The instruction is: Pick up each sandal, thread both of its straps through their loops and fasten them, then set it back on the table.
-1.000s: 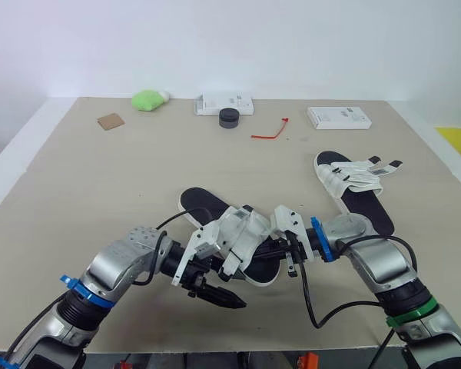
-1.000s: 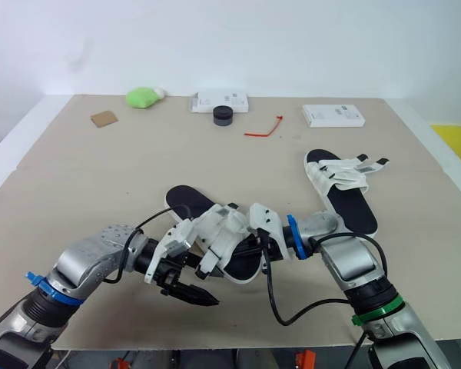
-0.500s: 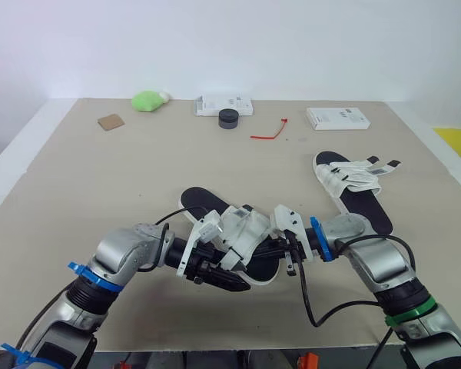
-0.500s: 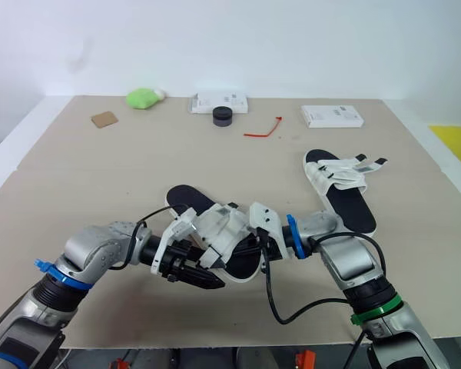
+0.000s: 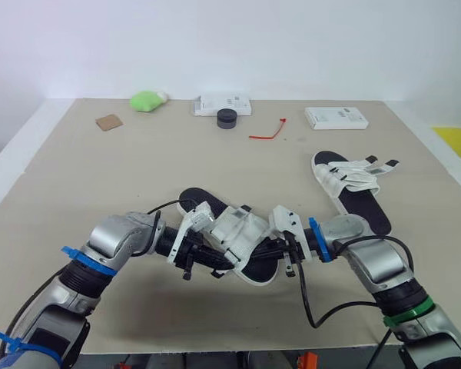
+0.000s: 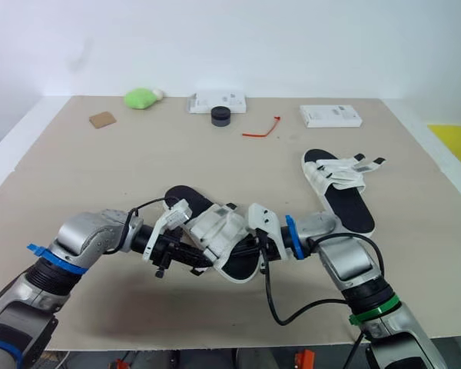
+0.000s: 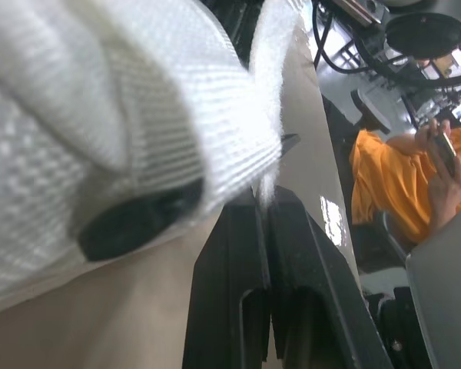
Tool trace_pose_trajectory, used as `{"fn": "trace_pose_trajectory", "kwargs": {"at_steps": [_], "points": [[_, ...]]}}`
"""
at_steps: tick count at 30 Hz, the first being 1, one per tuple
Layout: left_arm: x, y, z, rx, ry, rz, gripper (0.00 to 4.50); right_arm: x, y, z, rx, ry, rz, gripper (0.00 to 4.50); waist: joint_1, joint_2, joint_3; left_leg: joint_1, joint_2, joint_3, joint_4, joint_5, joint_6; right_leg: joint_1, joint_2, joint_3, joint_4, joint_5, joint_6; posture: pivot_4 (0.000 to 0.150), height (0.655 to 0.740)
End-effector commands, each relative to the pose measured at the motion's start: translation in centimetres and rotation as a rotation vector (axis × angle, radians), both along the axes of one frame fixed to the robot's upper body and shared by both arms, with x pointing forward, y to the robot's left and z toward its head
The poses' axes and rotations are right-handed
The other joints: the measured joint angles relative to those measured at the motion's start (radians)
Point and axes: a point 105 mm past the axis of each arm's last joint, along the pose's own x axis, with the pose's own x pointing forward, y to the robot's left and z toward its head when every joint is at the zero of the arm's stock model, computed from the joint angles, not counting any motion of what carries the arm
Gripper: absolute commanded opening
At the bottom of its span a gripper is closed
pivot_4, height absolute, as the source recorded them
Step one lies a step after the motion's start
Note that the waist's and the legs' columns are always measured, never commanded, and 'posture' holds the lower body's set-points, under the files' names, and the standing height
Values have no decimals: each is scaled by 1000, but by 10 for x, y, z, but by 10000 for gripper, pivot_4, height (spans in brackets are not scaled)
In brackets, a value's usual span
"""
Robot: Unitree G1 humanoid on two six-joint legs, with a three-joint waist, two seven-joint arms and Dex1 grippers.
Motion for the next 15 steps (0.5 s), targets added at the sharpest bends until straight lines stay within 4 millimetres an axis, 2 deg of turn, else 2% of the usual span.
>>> {"fn": "trace_pose_trajectory", "kwargs": {"at_steps": [1, 7, 10, 13, 15], "points": [[-12, 5, 31, -32, -28, -105, 619, -7, 1, -31, -74, 95, -3, 0, -3, 0, 0, 0, 1, 0, 0, 0, 0, -1, 1, 0, 0, 0, 0, 1500, 7400], [-32, 22, 68, -56, 10, -227, 619, -5, 1, -31, -72, 86, -1, 0, -6, 0, 1, 0, 1, 0, 0, 0, 0, -2, 2, 0, 1, 0, -1, 1500, 7400], [-39, 25, 80, -71, 42, -258, 619, -4, 1, -31, -71, 84, 2, 0, -7, 0, 1, -1, 2, 0, 0, 0, 0, -3, 2, 0, 1, 0, -2, 1500, 7400], [-30, 15, 99, -158, 140, -219, 619, 0, 3, -31, -68, 78, 4, 0, -4, 0, 2, -3, 2, 0, 0, 0, 0, -5, 2, 0, 2, 0, -2, 1500, 7400], [-20, 5, 99, -175, 201, -169, 619, 1, 5, -31, -66, 75, 8, 0, -3, 0, 3, -5, 1, 0, 2, 0, 0, -6, 2, 0, 3, 0, -1, 1500, 7400]]}}
